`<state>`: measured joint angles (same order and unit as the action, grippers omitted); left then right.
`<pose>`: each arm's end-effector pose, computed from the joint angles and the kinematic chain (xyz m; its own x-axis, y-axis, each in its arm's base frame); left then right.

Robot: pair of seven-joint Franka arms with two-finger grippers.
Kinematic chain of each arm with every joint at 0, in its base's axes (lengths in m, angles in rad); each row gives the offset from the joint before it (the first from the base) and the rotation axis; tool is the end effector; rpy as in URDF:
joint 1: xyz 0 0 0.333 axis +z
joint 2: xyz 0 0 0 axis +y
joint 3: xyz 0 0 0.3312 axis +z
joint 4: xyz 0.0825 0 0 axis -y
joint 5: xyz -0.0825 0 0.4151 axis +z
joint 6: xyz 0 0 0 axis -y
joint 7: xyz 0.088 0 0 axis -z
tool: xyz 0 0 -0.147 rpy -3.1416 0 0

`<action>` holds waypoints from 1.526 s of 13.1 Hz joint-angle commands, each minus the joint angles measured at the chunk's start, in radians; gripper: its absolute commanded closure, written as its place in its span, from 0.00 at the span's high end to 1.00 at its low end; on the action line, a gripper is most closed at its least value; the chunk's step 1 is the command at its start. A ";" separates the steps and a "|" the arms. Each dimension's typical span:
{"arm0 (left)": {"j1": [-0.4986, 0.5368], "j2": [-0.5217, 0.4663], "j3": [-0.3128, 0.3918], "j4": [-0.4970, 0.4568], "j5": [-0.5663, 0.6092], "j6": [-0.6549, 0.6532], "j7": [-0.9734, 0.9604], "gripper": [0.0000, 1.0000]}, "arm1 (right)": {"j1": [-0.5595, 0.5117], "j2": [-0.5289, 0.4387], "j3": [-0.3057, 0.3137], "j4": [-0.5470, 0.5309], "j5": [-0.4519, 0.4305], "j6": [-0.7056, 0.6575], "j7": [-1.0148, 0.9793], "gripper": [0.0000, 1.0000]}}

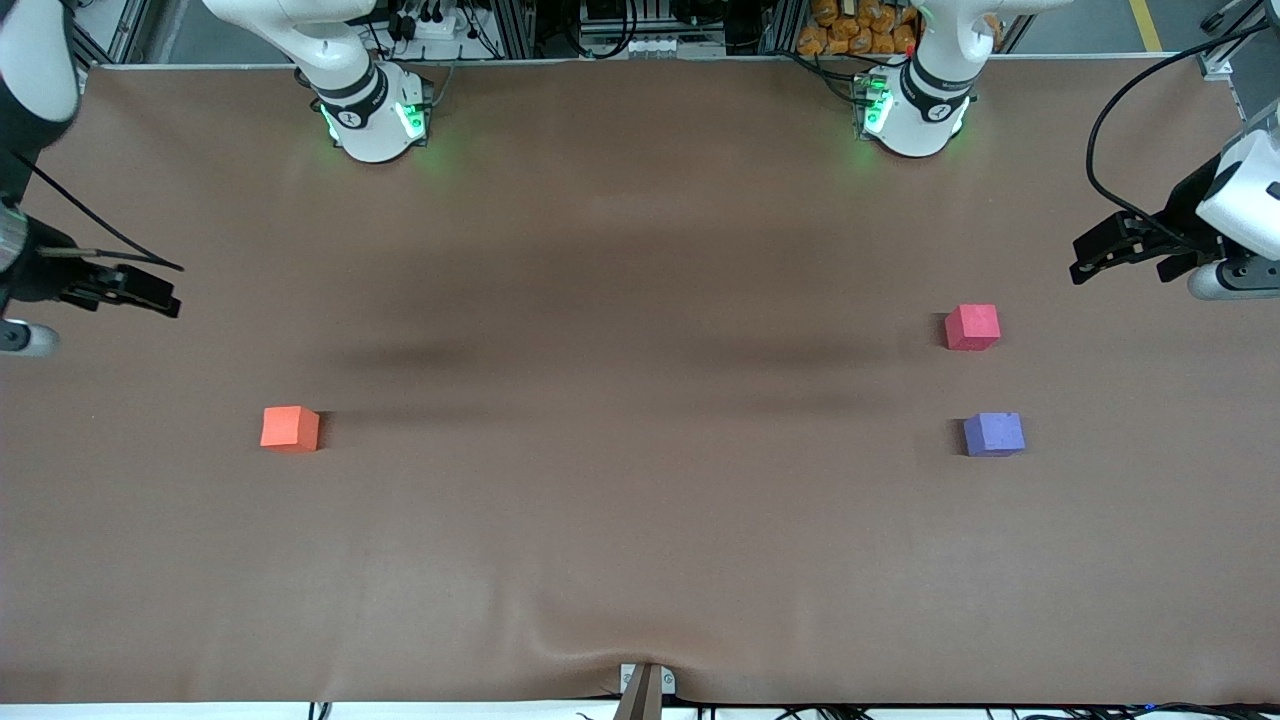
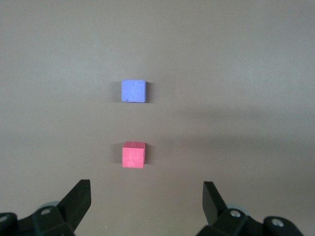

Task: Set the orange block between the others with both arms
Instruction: 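Reach the right gripper down to the orange cube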

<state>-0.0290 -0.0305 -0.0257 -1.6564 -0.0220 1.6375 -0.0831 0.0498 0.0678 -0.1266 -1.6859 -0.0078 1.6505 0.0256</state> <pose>0.5800 -0.0350 0.5801 0.9995 0.0298 0.0098 0.0296 -0.9993 0.0221 0.5985 -0.0455 0.5085 0.9896 -0.1018 -0.1020 -0.1004 -0.9948 0.0188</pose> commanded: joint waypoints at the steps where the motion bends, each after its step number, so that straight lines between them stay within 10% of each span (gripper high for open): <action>1: 0.017 0.003 -0.010 0.017 -0.015 -0.018 0.000 1.00 | -0.013 -0.006 0.007 -0.151 0.002 0.092 0.008 1.00; 13: 0.021 0.006 -0.003 0.018 -0.016 -0.021 0.006 1.00 | -0.022 0.409 0.007 -0.230 0.014 0.708 -0.114 1.00; 20: 0.023 0.006 -0.003 0.018 -0.016 -0.021 0.005 1.00 | -0.047 0.480 0.008 -0.178 0.016 0.724 -0.125 1.00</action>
<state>-0.0169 -0.0279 -0.0237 -1.6544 -0.0220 1.6369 -0.0830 0.0222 0.5175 -0.1294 -1.8981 -0.0058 2.3708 -0.0678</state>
